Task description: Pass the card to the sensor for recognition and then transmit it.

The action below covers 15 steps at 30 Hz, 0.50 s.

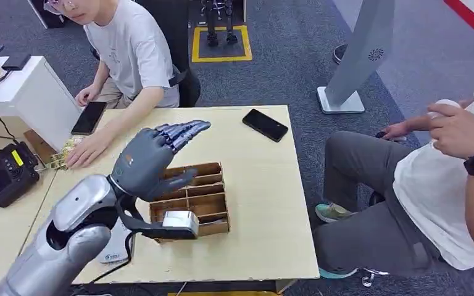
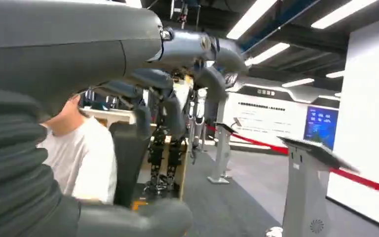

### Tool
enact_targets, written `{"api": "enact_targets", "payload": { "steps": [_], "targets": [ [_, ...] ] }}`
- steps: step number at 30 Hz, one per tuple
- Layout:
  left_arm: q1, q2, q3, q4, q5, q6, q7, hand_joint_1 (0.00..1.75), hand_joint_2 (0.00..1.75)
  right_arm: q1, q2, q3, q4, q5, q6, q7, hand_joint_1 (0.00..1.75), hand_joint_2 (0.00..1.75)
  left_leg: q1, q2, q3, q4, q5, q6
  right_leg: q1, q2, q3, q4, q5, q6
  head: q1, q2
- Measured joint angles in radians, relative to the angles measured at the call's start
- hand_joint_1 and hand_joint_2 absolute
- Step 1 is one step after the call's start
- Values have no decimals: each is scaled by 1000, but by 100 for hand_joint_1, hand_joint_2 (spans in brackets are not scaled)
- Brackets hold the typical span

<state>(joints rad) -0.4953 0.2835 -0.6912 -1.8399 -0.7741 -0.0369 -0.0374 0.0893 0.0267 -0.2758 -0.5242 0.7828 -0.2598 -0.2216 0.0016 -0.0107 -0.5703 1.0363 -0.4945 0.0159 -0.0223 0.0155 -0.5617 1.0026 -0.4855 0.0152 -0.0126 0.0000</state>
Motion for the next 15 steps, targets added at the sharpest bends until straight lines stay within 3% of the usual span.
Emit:
{"api": "enact_targets", "payload": {
  "steps": [4,9,15],
  "targets": [
    [131,75,-2,-11,-84,105,5,0,175,43,10,-49,-41,26,19,2,0,175,0,0,0,-1,-1,0,0,-1,-1,0,-1,0,0,0],
    [192,123,-2,-18,-95,116,4,0,175,65,18,-88,-76,42,32,3,0,175,1,0,0,-1,0,0,0,-1,0,0,-1,0,0,0],
    [205,137,-2,-24,-96,113,4,0,175,71,24,-106,-94,48,34,6,0,175,1,0,0,-1,1,1,0,-1,0,0,1,0,0,0]
  ]
}}
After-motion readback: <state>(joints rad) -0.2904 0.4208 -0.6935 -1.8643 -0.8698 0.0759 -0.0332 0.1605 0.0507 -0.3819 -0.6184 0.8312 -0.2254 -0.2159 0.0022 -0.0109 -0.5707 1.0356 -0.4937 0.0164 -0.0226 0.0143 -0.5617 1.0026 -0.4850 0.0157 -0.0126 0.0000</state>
